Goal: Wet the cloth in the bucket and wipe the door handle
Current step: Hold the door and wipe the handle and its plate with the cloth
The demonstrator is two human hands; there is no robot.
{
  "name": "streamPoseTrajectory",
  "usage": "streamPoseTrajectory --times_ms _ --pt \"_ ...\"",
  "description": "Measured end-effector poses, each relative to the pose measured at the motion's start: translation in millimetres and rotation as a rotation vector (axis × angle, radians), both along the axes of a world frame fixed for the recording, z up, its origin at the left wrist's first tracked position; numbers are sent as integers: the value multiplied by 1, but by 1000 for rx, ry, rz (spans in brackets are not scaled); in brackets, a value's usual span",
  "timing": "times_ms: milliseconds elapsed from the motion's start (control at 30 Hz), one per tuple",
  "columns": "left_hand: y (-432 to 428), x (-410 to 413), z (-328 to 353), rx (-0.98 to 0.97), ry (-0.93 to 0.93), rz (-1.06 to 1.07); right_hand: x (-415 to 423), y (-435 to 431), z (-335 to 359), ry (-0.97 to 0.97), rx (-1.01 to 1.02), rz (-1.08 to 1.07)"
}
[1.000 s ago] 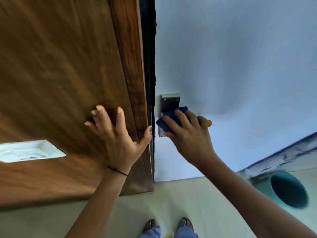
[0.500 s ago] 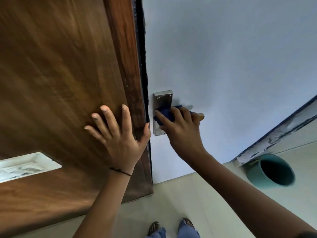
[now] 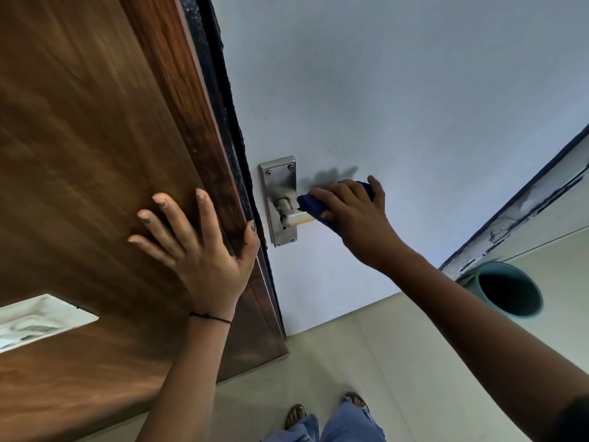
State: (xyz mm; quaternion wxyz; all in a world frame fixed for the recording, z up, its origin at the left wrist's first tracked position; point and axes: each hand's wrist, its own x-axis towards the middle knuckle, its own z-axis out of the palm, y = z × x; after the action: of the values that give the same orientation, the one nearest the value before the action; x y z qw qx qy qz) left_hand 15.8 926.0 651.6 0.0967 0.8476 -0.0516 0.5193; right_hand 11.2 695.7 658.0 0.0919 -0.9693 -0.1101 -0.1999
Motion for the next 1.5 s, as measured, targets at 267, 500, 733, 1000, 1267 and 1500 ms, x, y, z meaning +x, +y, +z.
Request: streamPoseTrajectory --times_ms 267,500,733,1000,1267,1500 --pt "1 1 -3 26 -2 -2 -4 -18 -18 124 729 -105" --pt "1 2 -5 41 15 -1 -15 26 -21 117 1611 -247" --pt "3 1 -5 38 30 -26 -19 58 -11 81 2220 -113" --pt "4 0 -2 31 26 -23 -21 90 0 221 2467 -156" --pt "2 -4 -4 26 47 -20 -24 105 -4 319 2352 -245" --pt "4 -2 -1 43 45 -9 -19 118 -7 328 2067 -362"
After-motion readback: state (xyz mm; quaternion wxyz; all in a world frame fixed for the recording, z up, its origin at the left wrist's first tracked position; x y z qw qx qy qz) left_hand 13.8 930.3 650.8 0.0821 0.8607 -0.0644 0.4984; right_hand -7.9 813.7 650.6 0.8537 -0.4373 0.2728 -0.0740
